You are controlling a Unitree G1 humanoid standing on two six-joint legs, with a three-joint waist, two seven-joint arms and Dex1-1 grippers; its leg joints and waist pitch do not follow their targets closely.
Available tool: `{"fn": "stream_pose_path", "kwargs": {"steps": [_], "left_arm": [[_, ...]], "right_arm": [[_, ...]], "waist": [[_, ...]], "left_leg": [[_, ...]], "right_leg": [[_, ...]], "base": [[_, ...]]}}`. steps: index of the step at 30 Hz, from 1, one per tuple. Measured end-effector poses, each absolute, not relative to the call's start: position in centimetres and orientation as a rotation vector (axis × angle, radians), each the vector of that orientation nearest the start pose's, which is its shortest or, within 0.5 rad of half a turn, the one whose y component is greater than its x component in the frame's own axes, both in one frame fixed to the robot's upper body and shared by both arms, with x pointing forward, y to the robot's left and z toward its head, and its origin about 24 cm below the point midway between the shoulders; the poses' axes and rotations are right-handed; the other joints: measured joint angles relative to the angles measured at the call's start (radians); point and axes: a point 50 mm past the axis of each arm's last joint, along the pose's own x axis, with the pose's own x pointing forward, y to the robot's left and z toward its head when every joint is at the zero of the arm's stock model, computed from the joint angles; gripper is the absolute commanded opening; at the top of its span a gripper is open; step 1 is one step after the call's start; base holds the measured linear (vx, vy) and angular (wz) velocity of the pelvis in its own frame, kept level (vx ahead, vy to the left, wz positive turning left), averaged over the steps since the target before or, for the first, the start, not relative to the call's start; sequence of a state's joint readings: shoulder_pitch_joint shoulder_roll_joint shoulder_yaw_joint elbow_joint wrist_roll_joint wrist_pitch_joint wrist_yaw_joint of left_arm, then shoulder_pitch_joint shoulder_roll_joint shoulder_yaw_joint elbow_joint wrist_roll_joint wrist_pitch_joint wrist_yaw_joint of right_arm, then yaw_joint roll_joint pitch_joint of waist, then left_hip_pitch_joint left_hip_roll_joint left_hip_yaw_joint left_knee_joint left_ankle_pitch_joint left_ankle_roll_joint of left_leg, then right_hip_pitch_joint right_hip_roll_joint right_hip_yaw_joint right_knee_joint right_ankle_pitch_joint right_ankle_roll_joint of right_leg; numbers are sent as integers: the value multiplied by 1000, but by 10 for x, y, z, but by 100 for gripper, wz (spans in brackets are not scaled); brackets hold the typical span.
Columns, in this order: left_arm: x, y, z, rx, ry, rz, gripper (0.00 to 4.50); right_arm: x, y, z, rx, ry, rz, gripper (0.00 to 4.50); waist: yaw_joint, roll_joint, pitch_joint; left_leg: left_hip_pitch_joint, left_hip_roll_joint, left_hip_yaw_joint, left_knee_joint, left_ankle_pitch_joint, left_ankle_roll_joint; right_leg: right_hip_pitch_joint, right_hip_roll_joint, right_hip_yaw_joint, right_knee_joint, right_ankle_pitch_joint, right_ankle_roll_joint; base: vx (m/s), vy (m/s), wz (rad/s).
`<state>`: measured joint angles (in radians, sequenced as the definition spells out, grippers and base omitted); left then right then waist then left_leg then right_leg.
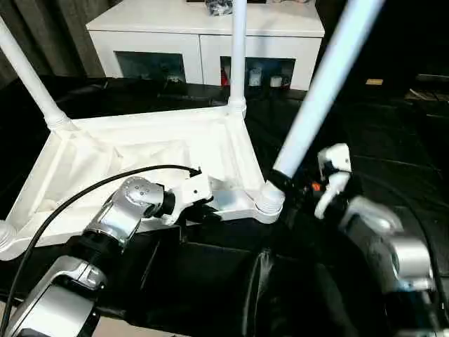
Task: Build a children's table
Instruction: Insert table leg to table base
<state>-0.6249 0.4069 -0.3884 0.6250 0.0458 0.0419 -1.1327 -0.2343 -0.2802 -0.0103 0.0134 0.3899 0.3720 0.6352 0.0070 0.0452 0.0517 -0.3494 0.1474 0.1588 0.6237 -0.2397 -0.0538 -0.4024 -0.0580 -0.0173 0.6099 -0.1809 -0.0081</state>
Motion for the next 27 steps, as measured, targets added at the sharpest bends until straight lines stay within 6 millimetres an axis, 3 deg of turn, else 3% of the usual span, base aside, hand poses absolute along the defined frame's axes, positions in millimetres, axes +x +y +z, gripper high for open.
{"fn": "stream_pose_path", "kwargs": {"steps": [9,21,27], "left_arm": [[320,134,47,539,468,-1312,0],[319,136,47,539,474,-1312,0],[318,138,46,539,483,-1308,0]], "right_arm": [[273,-147,80,17,79,733,182],[290,-143,91,-105,214,873,182],[298,-141,92,-122,263,925,182]], "waist": [[-1,4,-2],[-4,1,-4],[-8,-8,-9]], "left_leg": [[1,0,0,-2,0,0],[1,0,0,-2,0,0],[2,0,0,-2,0,0]], "right_leg": [[1,0,0,-1,0,1],[1,0,0,-1,-1,1],[1,0,0,-1,-1,1]], "base": [[0,0,0],[0,0,0],[0,0,0]]}}
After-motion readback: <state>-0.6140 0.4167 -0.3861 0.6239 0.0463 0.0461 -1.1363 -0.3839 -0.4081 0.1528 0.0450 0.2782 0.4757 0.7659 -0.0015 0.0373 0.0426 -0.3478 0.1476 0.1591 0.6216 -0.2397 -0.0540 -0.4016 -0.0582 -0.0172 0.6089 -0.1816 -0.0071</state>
